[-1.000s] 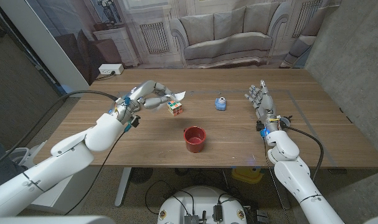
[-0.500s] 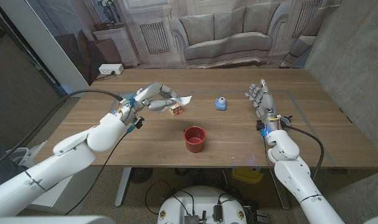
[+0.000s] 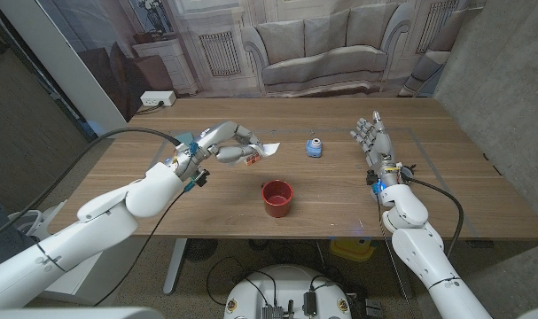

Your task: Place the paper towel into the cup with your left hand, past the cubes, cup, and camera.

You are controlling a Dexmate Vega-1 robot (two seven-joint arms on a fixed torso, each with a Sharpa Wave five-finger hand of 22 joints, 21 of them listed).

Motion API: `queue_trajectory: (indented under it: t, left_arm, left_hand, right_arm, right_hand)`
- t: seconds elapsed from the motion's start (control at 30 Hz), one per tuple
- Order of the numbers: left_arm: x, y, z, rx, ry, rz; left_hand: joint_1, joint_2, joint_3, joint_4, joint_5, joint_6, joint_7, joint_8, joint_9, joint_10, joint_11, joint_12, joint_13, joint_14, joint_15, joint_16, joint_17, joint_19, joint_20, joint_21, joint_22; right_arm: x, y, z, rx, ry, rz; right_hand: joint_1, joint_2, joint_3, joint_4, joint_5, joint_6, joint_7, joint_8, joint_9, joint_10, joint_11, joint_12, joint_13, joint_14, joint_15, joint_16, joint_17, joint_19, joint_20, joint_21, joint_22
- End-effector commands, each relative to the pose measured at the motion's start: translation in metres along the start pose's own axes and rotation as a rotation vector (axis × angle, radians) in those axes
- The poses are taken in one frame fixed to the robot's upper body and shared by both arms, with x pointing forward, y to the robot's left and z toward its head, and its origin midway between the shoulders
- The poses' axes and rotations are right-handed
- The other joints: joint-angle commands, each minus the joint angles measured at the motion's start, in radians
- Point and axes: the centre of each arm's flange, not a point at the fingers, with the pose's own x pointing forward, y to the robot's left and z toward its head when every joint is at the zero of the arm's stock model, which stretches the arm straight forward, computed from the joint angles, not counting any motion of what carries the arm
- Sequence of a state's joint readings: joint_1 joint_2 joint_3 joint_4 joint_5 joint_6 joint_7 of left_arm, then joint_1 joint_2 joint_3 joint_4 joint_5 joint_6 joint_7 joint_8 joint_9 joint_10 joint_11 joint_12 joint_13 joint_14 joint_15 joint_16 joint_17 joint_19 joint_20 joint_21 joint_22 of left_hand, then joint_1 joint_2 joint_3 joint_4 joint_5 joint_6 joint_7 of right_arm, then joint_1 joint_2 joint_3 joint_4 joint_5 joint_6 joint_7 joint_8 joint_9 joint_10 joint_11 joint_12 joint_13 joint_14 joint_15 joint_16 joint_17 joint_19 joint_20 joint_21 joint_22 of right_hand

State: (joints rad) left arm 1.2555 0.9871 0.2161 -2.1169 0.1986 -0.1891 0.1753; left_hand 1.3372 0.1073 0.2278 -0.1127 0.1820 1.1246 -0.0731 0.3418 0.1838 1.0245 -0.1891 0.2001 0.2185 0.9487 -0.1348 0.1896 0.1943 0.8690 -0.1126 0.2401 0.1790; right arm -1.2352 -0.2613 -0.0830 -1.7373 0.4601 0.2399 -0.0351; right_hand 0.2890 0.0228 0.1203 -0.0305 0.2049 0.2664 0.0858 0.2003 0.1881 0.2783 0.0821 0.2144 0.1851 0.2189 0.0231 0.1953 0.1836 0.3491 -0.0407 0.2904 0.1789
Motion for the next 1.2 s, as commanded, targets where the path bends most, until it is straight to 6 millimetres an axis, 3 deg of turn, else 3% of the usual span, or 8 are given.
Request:
queue_trajectory:
  t: [0.03,0.67,1.2]
  left_arm:
    - [0.0,-0.008,0.01,-0.018,-0.034,-0.037]
    - [-0.001,-0.02,0.018,-0.021,-0.04,-0.11]
    - [0.011,-0.035,0.028,-0.027,-0.068,-0.192]
  left_hand:
    - [-0.001,-0.001,0.006,-0.001,0.003,0.008,0.004,-0.003,0.003,0.007,0.006,0.001,0.003,-0.006,-0.086,0.0,0.0,-0.004,0.004,0.0,0.003]
    - [-0.002,-0.003,0.008,-0.001,0.002,0.01,0.004,-0.007,0.003,0.005,0.005,0.001,0.006,-0.009,-0.085,0.001,0.0,-0.006,0.006,-0.003,0.003]
    - [-0.002,-0.003,0.011,-0.002,0.001,0.015,0.006,-0.01,0.004,0.008,0.008,0.002,0.005,-0.006,-0.085,0.003,0.0,-0.005,0.002,-0.004,0.002]
  right_arm:
    - [-0.003,-0.001,0.002,0.002,-0.004,0.001]
    - [-0.005,0.001,0.001,0.007,-0.006,0.009]
    - [-0.012,-0.005,0.001,0.011,-0.011,-0.008]
  right_hand:
    - [0.0,0.006,-0.007,0.0,-0.003,0.004,0.005,-0.002,0.005,0.002,0.002,-0.001,0.002,0.004,0.0,-0.005,0.004,0.011,-0.033,-0.005,0.004]
    - [0.0,0.007,-0.008,0.0,-0.003,0.003,0.005,-0.002,0.005,0.001,0.002,-0.001,0.002,0.005,0.002,-0.005,0.004,0.012,-0.033,-0.01,0.004]
    - [-0.001,0.008,-0.01,-0.001,-0.003,0.003,0.005,-0.002,0.005,0.003,0.003,-0.001,0.002,0.005,0.002,-0.005,0.004,0.014,-0.033,-0.014,0.004]
